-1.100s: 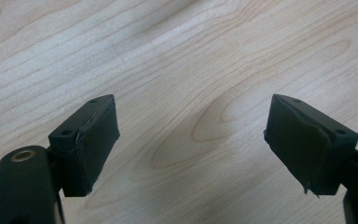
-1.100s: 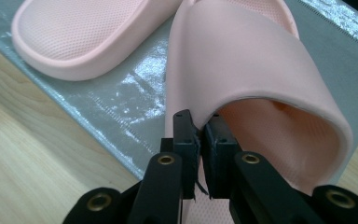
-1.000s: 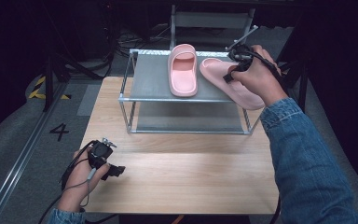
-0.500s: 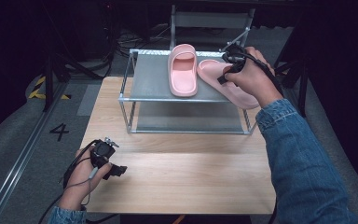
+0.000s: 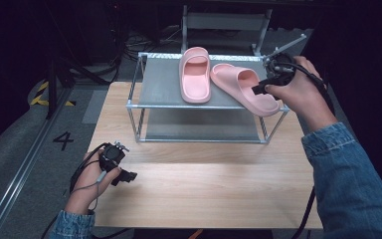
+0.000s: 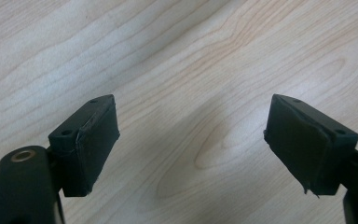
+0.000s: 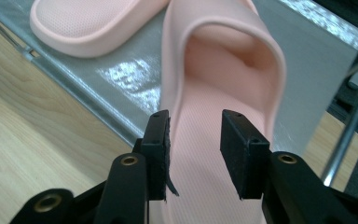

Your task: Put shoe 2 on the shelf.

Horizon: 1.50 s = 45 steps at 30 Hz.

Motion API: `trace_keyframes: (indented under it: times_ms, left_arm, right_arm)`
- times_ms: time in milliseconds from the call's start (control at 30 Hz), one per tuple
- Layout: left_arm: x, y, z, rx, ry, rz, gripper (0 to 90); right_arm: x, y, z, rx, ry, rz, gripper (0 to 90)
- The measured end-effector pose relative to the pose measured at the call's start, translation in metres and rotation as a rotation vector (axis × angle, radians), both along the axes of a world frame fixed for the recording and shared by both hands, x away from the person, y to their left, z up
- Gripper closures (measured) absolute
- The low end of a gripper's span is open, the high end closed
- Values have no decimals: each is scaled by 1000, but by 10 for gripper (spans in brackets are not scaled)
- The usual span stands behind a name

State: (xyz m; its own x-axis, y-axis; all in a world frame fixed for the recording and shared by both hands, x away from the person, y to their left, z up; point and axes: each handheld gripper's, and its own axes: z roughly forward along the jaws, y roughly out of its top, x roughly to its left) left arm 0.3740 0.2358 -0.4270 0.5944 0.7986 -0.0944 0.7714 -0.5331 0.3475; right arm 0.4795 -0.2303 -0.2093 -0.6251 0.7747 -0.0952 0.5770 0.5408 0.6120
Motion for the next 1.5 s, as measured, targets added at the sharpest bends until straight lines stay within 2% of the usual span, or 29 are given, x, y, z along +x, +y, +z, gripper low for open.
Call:
trace_keyframes:
  times_ms: [33,67,133,200,367,500,567,733,933,1067,1133,1167,1200,1233,1300,1367,1500]
  left_arm:
    - [1,-1,1,2,-2,0,179]
    - [4,-3,1,0,-4,-9,179]
    - [5,-3,2,0,-5,-12,178]
    - [7,-5,2,0,-2,-4,179]
    - [12,-10,2,-4,0,-25,179]
    - [13,-12,1,-6,8,-28,179]
    - [13,-13,0,9,4,-34,179]
    - [12,-12,1,0,5,-26,179]
    - [12,-11,0,6,3,-25,179]
    - [12,-11,0,7,1,-26,179]
    - [12,-12,0,4,1,-32,179]
    - [11,-12,0,4,1,-33,179]
    - [11,-12,0,1,1,-31,179]
    - [11,-12,0,1,1,-31,179]
    - [11,-12,1,0,-1,-28,179]
    - [11,-10,1,3,-2,-28,179]
    - [11,-10,1,-2,-1,-26,179]
  right_arm:
    - [0,0,0,0,0,0,654]
    - [-4,-9,0,-2,5,-20,672]
    - [-6,-14,-1,-5,9,-30,680]
    - [-9,-25,-3,-9,19,-63,700]
    - [-16,-52,-16,-14,53,-129,737]
    - [-20,-62,-25,-24,81,-153,777]
    - [-22,-65,-31,-27,97,-166,793]
    - [-24,-67,-45,-22,113,-153,788]
    - [-33,-61,-44,-15,101,-118,869]
    - [-42,-50,-41,19,92,-67,880]
    - [-46,-45,-40,80,102,-30,896]
    - [-47,-41,-40,92,105,-13,900]
    - [-48,-38,-41,82,98,-7,900]
    - [-48,-38,-41,82,98,-7,900]
    - [-49,-36,-39,55,71,-14,900]
    - [-48,-41,-36,68,65,-31,900]
    - [-40,-59,-32,66,51,-100,900]
